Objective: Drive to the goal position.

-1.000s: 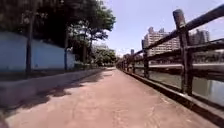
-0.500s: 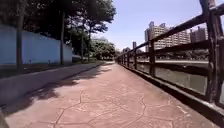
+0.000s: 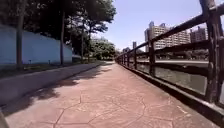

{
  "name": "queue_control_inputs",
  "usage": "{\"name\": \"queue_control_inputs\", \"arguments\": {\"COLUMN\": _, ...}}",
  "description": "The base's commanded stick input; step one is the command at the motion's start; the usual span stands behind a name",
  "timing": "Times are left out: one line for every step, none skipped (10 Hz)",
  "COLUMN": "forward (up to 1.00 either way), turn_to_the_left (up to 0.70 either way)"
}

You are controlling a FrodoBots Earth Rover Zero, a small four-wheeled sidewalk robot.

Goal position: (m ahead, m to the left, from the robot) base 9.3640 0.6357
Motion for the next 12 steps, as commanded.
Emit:
{"name": "queue_control_inputs", "arguments": {"forward": 1.00, "turn_to_the_left": 0.01}}
{"name": "queue_control_inputs", "arguments": {"forward": 1.00, "turn_to_the_left": 0.01}}
{"name": "queue_control_inputs", "arguments": {"forward": 1.00, "turn_to_the_left": 0.01}}
{"name": "queue_control_inputs", "arguments": {"forward": 1.00, "turn_to_the_left": 0.01}}
{"name": "queue_control_inputs", "arguments": {"forward": 1.00, "turn_to_the_left": 0.01}}
{"name": "queue_control_inputs", "arguments": {"forward": 1.00, "turn_to_the_left": 0.01}}
{"name": "queue_control_inputs", "arguments": {"forward": 1.00, "turn_to_the_left": 0.01}}
{"name": "queue_control_inputs", "arguments": {"forward": 1.00, "turn_to_the_left": 0.01}}
{"name": "queue_control_inputs", "arguments": {"forward": 1.00, "turn_to_the_left": 0.01}}
{"name": "queue_control_inputs", "arguments": {"forward": 1.00, "turn_to_the_left": 0.01}}
{"name": "queue_control_inputs", "arguments": {"forward": 1.00, "turn_to_the_left": 0.01}}
{"name": "queue_control_inputs", "arguments": {"forward": 1.00, "turn_to_the_left": 0.01}}
